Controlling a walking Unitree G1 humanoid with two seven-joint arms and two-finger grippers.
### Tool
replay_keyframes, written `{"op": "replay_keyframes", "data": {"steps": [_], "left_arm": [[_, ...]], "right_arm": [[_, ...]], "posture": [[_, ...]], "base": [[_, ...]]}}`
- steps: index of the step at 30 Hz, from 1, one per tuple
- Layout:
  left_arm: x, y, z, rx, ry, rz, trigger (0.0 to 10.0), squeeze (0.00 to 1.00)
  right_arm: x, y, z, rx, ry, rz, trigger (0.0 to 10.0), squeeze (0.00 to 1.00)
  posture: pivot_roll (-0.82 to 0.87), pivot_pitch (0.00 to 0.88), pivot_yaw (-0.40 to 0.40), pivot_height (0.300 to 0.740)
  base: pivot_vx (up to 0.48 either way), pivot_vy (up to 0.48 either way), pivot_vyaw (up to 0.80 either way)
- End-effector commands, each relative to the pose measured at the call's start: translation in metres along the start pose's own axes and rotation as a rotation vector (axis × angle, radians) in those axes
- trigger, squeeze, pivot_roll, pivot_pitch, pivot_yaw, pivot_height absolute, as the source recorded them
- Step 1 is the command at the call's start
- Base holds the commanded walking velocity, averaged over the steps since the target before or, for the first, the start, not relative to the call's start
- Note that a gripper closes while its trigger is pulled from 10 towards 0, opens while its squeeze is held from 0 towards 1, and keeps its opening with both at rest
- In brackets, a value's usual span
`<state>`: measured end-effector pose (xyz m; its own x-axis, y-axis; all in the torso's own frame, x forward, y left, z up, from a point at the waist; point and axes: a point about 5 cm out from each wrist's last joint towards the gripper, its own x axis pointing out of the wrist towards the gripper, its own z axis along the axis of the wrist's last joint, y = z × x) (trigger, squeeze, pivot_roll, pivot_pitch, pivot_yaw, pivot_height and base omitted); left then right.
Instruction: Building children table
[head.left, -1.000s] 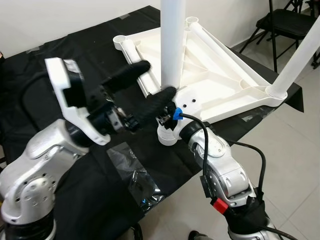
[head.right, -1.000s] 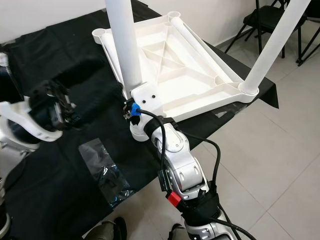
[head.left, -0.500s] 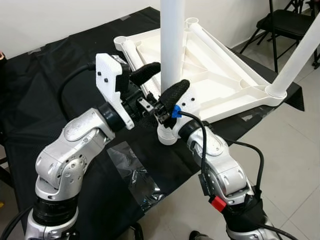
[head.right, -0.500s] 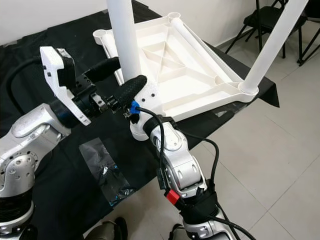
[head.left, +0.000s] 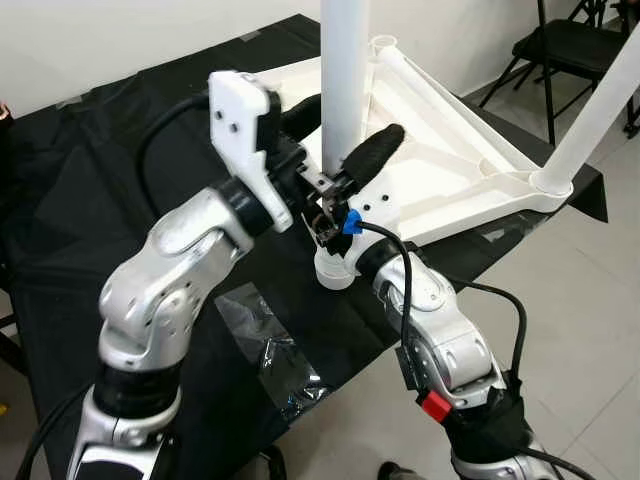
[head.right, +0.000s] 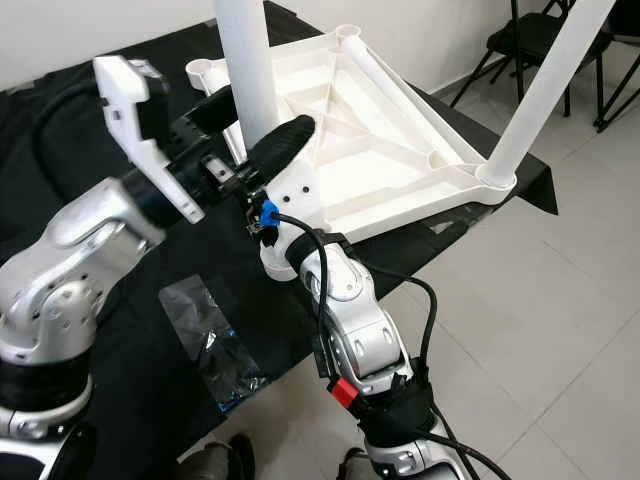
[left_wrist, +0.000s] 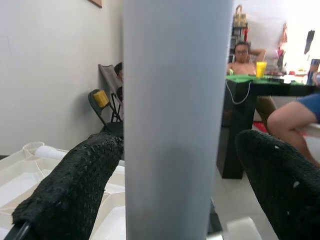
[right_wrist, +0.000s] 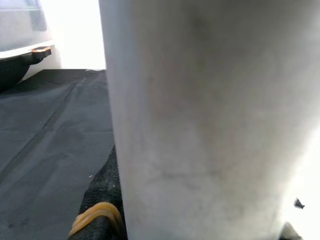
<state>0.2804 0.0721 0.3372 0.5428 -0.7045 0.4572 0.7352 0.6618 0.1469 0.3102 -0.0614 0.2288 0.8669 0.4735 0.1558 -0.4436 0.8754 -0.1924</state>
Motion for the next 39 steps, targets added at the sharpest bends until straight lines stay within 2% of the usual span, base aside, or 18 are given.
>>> {"op": "replay_keyframes", "data": {"steps": [1, 3, 4, 10, 18, 19, 20, 21, 25, 28, 31, 32, 33, 34, 39], "left_arm": [[0.002, -0.001, -0.003, 0.019, 0.016, -0.004, 10.0, 0.00], [0.002, -0.001, -0.003, 0.019, 0.017, -0.004, 10.0, 0.00], [0.007, 0.000, -0.004, 0.031, 0.025, -0.012, 0.0, 0.00], [0.015, 0.000, -0.004, 0.054, 0.050, -0.054, 0.0, 0.00], [0.017, -0.002, -0.009, 0.040, 0.081, -0.080, 0.0, 0.00], [0.017, -0.002, -0.009, 0.043, 0.084, -0.081, 0.0, 0.00], [0.017, -0.002, -0.009, 0.044, 0.085, -0.081, 0.0, 0.00], [0.017, -0.003, -0.009, 0.047, 0.089, -0.080, 0.0, 0.00], [0.018, -0.003, -0.010, 0.056, 0.095, -0.085, 0.0, 0.00], [0.019, -0.004, -0.010, 0.058, 0.096, -0.092, 0.0, 0.00], [0.019, -0.005, -0.010, 0.057, 0.096, -0.093, 0.0, 0.00], [0.019, -0.005, -0.011, 0.054, 0.095, -0.095, 0.0, 0.00], [0.019, -0.005, -0.011, 0.053, 0.095, -0.098, 0.0, 0.00], [0.018, -0.005, -0.011, 0.052, 0.095, -0.101, 0.0, 0.00], [0.018, -0.005, -0.011, 0.048, 0.095, -0.103, 0.0, 0.00]], "right_arm": [[-0.007, -0.007, -0.048, 0.019, 0.240, -0.052, 10.0, 0.00], [-0.007, -0.007, -0.048, 0.019, 0.240, -0.052, 10.0, 0.00], [-0.007, -0.006, -0.048, 0.020, 0.239, -0.053, 10.0, 0.00], [-0.007, -0.006, -0.047, 0.020, 0.235, -0.052, 10.0, 0.00], [-0.007, -0.007, -0.045, 0.017, 0.222, -0.055, 10.0, 0.00], [-0.007, -0.008, -0.042, 0.032, 0.192, -0.042, 10.0, 0.69], [-0.007, -0.008, -0.039, 0.043, 0.170, -0.032, 10.0, 0.69], [-0.006, -0.010, -0.035, 0.055, 0.141, -0.020, 10.0, 1.00], [-0.004, -0.014, -0.024, 0.078, 0.060, 0.066, 10.0, 1.00], [-0.004, -0.026, -0.002, 0.071, -0.052, 0.252, 10.0, 1.00], [-0.005, -0.032, 0.004, 0.054, -0.073, 0.301, 10.0, 1.00], [-0.007, -0.042, 0.010, 0.022, -0.090, 0.355, 10.0, 0.93], [-0.008, -0.051, 0.017, -0.005, -0.104, 0.407, 10.0, 0.70], [-0.009, -0.057, 0.021, -0.024, -0.111, 0.452, 10.0, 0.00], [-0.005, -0.071, 0.033, -0.074, -0.135, 0.542, 10.0, 0.00]], "posture": [[0.02, 0.237, 0.041, 0.740], [0.02, 0.237, 0.041, 0.740], [0.01, 0.236, 0.046, 0.740], [0.01, 0.239, 0.048, 0.740], [0.02, 0.247, 0.053, 0.740], [0.01, 0.251, 0.060, 0.740], [0.01, 0.251, 0.060, 0.740], [0.02, 0.252, 0.061, 0.740], [0.02, 0.252, 0.061, 0.740], [0.02, 0.254, 0.065, 0.740], [0.02, 0.255, 0.070, 0.740], [0.02, 0.255, 0.066, 0.740], [0.02, 0.258, 0.065, 0.740], [0.02, 0.258, 0.065, 0.740], [0.03, 0.260, 0.071, 0.740]], "base": [[0.000, 0.000, 0.00], [0.000, 0.000, 0.00], [0.000, 0.000, 0.00], [0.000, 0.000, 0.00], [0.000, 0.000, 0.00], [0.000, 0.000, 0.00], [0.000, 0.000, 0.00], [0.000, 0.000, 0.00], [0.000, 0.000, 0.00], [0.000, 0.000, 0.00], [0.000, 0.000, 0.00], [0.000, 0.000, 0.00], [0.000, 0.000, 0.00], [0.000, 0.000, 0.00], [0.000, 0.000, 0.00]]}}
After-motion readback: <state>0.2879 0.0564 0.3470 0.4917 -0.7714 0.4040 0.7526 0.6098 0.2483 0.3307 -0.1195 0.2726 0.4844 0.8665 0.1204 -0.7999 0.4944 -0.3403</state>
